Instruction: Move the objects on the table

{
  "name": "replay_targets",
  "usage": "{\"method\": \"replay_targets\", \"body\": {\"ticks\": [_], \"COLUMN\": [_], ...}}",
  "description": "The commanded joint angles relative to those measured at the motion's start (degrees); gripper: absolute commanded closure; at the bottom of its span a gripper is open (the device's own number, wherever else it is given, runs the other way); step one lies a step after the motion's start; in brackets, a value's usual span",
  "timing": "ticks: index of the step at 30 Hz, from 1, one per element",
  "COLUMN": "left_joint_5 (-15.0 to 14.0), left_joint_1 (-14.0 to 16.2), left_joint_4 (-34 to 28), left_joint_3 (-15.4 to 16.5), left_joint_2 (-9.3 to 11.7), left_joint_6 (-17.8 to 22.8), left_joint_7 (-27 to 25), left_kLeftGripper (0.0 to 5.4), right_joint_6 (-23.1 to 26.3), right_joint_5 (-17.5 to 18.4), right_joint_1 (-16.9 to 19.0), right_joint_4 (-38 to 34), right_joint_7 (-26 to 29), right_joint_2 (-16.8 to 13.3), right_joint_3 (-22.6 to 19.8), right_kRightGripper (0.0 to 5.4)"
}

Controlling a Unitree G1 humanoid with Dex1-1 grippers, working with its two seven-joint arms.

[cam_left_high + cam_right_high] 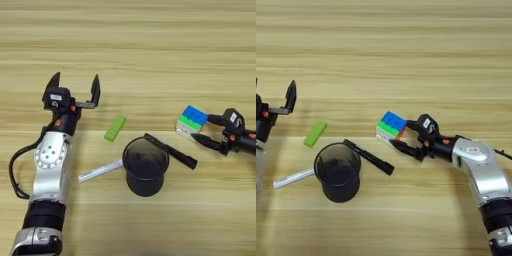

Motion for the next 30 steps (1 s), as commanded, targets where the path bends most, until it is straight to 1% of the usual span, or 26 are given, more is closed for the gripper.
{"method": "replay_targets", "body": {"ticks": [1,6,10,20,30], "left_joint_5": [1.0,1.0,1.0,0.9,0.9], "left_joint_1": [-0.4,-0.3,-0.3,-0.1,-0.1], "left_joint_4": [-0.4,-0.4,-0.5,-0.7,-0.8], "left_joint_3": [-0.4,-0.4,-0.4,-0.5,-0.6], "left_joint_2": [-0.1,0.0,0.0,0.0,0.0], "left_joint_6": [-0.3,-0.3,-0.3,-0.3,-0.3], "left_joint_7": [0.4,0.4,0.5,0.6,0.6], "left_kLeftGripper": [0.0,0.0,0.0,0.0,0.0], "right_joint_6": [0.2,1.0,1.4,1.2,0.7], "right_joint_5": [-0.3,-0.3,-0.7,-2.4,-3.4], "right_joint_1": [-0.6,-0.4,-0.8,-2.2,-2.9], "right_joint_4": [-2.8,-5.6,-6.1,-1.8,0.6], "right_joint_7": [-0.5,-1.3,-2.0,-4.0,-4.8], "right_joint_2": [0.9,2.5,3.5,5.8,6.4], "right_joint_3": [0.6,1.7,2.6,3.7,3.7], "right_kRightGripper": [2.09,2.09,2.09,2.09,2.09]}}
